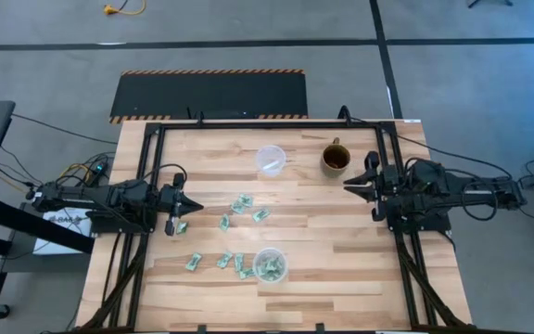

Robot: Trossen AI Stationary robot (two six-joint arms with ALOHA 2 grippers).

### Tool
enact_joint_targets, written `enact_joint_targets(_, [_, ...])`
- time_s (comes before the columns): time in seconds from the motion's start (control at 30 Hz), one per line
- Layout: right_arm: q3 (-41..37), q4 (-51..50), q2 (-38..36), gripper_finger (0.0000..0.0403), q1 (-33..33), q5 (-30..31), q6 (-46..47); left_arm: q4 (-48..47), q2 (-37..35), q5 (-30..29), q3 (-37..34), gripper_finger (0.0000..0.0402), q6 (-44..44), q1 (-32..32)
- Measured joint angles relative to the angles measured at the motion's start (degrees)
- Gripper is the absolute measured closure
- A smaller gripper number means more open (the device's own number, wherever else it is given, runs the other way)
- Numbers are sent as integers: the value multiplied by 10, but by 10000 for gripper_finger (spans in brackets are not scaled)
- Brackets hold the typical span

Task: Pick and place Stevia / Truvia into bins
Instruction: Put the stevia packet into the top transparent container

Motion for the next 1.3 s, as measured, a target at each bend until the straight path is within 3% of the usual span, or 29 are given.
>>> enact_joint_targets(0.1, [0, 0, 0, 344, 0, 0, 0, 0, 0, 0, 0, 401, 12, 0])
enact_joint_targets(0.27, [0, 0, 0, 344, 0, 0, 0, 0, 0, -10, 0, 401, 122, 0])
enact_joint_targets(0.5, [0, 0, 0, 344, 0, 0, 0, 2, 0, -11, 0, 401, 136, 0])
enact_joint_targets(0.57, [0, 0, 0, 344, 0, 0, 0, 9, 0, -7, -1, 401, 115, 0])
enact_joint_targets(0.7, [0, 0, 0, 344, 0, 0, 0, 61, 0, 17, -4, 401, -33, 0])
enact_joint_targets(0.87, [0, 0, 0, 344, 0, 0, 0, 137, 0, 16, -3, 401, -125, 0])
enact_joint_targets(1.0, [0, 0, 0, 344, 0, 0, 0, 187, 0, 16, -3, 401, -127, 0])
enact_joint_targets(1.13, [0, 0, 0, 344, 0, 0, 0, 247, 3, 60, -2, 399, -125, -4])
enact_joint_targets(1.3, [0, 0, 0, 344, 0, 0, 0, 360, 33, 116, -1, 357, -126, -36])
